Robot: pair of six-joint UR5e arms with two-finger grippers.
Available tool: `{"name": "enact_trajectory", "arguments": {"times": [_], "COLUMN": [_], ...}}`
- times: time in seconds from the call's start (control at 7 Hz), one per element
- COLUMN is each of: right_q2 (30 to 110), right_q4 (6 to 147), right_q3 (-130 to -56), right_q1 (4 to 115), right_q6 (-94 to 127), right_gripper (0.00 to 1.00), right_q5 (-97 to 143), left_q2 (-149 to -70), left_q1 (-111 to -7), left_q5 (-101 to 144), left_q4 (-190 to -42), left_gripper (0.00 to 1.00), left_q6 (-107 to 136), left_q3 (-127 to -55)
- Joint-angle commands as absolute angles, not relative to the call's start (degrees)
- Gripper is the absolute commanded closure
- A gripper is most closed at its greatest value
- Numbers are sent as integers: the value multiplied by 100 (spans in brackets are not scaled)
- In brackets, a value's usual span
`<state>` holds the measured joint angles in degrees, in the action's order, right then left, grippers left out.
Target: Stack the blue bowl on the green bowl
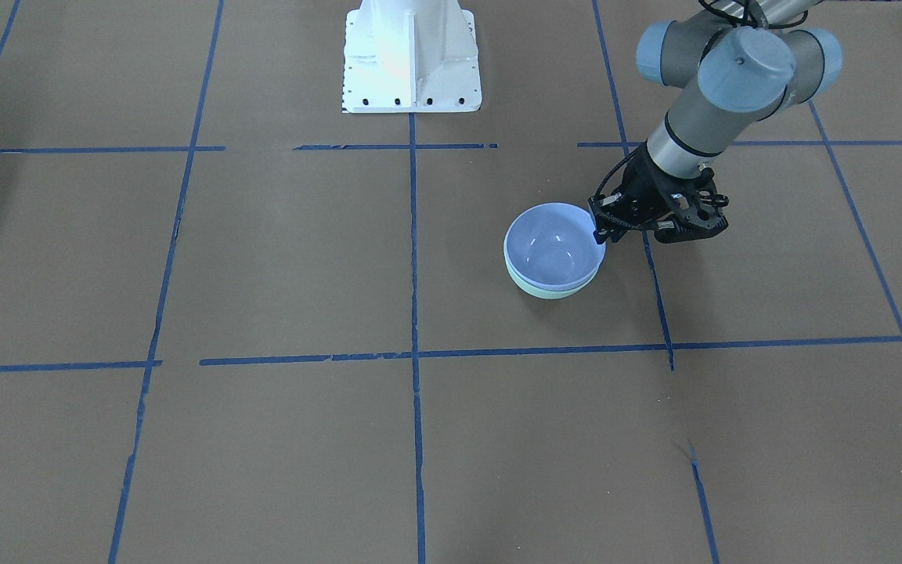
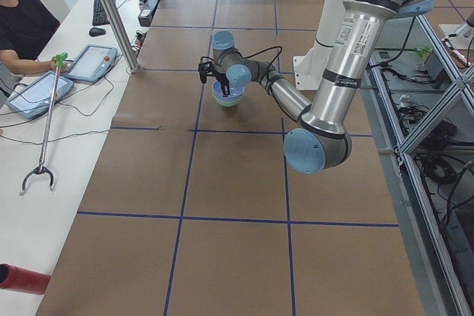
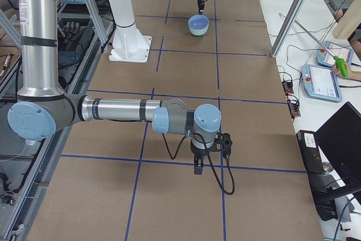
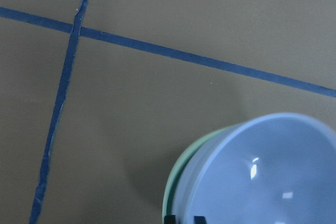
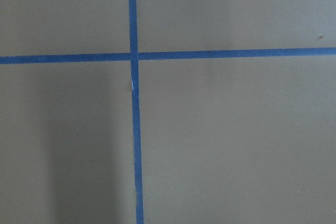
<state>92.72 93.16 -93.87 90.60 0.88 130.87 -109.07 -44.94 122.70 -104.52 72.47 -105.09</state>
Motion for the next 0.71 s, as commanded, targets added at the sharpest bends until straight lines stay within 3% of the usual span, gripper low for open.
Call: {"name": "enact_trajectory", "arguments": {"times": [0.0,0.29,0.57], "right_q2": [9272,9272,9272], "right_q4": [9316,9316,9316], "right_q3": [-9387,-9387,-9387], "right_q1": [9053,9053,9053], "right_q6": [88,88,88], "right_gripper": [0,0,0], "right_q5": [13087,13087,13087], "left_q2": [-10872,-10846,-10645], "left_q1": [-4500,-4570,-5496], "left_q5": [12270,12270,12339], "left_q4": [-10626,-10626,-10495], "left_gripper": [0,0,0], "left_q6": [7233,7181,5347], "left_q3": [-10494,-10617,-10705]}}
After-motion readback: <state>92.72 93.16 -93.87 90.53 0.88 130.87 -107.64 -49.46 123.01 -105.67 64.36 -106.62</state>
